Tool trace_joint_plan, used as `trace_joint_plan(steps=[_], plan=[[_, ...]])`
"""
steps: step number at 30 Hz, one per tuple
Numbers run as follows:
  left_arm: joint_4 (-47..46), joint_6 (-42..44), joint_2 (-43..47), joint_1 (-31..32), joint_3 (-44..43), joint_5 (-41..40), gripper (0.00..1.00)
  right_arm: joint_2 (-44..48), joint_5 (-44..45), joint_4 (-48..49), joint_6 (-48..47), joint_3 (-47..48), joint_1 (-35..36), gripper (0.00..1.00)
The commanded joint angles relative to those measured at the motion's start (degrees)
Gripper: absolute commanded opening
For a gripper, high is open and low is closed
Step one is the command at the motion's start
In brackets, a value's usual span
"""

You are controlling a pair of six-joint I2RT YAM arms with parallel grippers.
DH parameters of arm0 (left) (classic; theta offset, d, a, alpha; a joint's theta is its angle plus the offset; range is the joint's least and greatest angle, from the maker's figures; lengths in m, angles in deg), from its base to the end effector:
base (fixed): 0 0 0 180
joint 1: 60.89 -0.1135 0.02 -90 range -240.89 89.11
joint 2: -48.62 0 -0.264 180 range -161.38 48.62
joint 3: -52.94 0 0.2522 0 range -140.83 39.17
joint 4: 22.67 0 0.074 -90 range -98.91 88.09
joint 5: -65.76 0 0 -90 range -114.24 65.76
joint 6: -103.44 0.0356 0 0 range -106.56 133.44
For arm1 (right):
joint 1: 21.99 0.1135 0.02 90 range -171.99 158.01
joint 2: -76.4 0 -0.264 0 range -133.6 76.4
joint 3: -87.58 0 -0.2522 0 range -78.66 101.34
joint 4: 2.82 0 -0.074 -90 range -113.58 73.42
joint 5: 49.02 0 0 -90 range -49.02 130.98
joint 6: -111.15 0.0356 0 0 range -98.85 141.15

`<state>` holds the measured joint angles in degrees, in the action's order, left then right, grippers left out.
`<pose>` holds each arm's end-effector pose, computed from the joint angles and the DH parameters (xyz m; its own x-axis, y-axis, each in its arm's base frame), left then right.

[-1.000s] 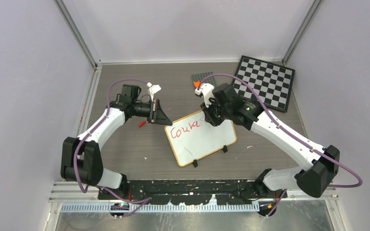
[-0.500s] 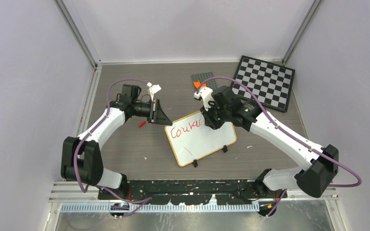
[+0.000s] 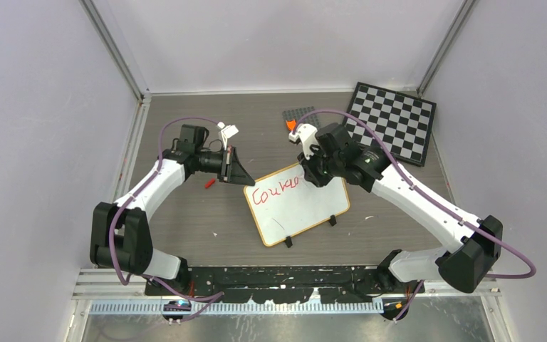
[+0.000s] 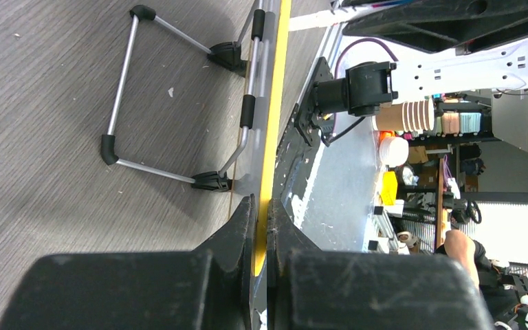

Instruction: Write a sentence on the whiteboard

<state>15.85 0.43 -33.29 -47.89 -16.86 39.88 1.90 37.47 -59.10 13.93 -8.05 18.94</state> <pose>0.2717 -0.0956 0.2527 -0.8812 0.1026 -0.4615 0.4679 0.3284 -0.8205 0.2052 0.1808 0.3318 -0.4567 -0.5620 -0.6896 -0.7491 0.6610 -0.0427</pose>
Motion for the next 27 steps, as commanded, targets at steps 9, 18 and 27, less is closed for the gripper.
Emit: trace_joint_plan(steps=[9,18,27], plan=[[0.9,0.9,-0.8,0.1,-0.9,-4.4,0.00,0.1,1.3,2.1,-0.5,0.8,-0.5,0.00],[0.8,1.0,-1.0,0.1,-1.0,-4.4,0.00,1.2,0.1,1.6,0.3,-3.3,-0.5,0.00],[0.8,1.1,-1.2,0.1,-0.9,-4.4,0.00,-0.6,-3.2,2.7,2.8,-2.2,1.7,0.00]])
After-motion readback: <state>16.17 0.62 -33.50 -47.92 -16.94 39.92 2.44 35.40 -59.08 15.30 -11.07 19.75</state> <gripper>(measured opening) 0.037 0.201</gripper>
